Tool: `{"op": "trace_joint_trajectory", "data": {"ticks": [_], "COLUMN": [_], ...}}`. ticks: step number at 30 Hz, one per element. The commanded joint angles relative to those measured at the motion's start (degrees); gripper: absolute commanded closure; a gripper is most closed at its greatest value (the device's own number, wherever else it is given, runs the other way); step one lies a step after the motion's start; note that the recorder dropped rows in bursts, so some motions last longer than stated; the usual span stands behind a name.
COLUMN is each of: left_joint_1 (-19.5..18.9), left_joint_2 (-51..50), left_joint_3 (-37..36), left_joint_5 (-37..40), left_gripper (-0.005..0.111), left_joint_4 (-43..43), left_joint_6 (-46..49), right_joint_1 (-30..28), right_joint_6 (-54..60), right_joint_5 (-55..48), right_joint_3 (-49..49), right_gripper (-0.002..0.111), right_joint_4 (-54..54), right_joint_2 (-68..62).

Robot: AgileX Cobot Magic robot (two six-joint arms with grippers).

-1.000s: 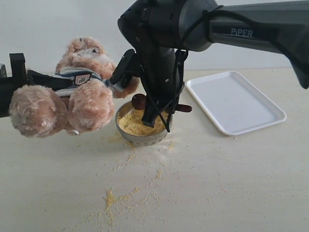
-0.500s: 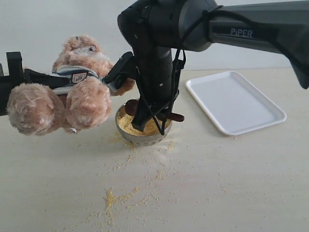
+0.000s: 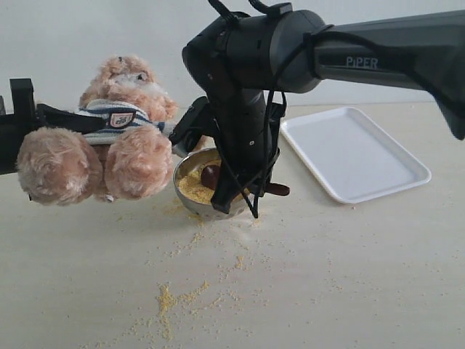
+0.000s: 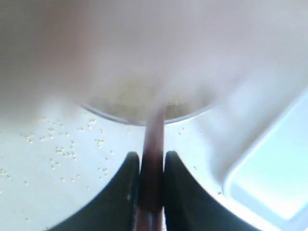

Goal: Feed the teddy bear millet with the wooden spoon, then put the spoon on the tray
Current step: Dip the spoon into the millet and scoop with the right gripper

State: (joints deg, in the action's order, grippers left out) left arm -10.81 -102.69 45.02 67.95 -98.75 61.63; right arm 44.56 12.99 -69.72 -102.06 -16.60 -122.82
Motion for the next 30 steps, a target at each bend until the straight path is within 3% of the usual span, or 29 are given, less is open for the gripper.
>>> {"op": "trace_joint_trajectory", "data": {"ticks": [1, 30], "left_joint_1": [-0.12, -0.12], "left_joint_2": [0.03, 0.03], "left_joint_3": [0.30, 0.30], "left_joint_5": [2.01, 2.01], "left_gripper": [0.102, 0.102], "left_joint_4": [-1.20, -1.20], "left_joint_6": [-0.31, 0.14], "right_joint_1": [-0.08, -0.08], "right_joint_6": [0.52, -5.41], "right_joint_5": [-0.24, -0.24], "right_joint_3": [0.25, 0.12], "right_gripper": [0.108, 0.108], "right_joint_4": [2.59, 5.25], "right_joint_2": [0.32, 2.89]}}
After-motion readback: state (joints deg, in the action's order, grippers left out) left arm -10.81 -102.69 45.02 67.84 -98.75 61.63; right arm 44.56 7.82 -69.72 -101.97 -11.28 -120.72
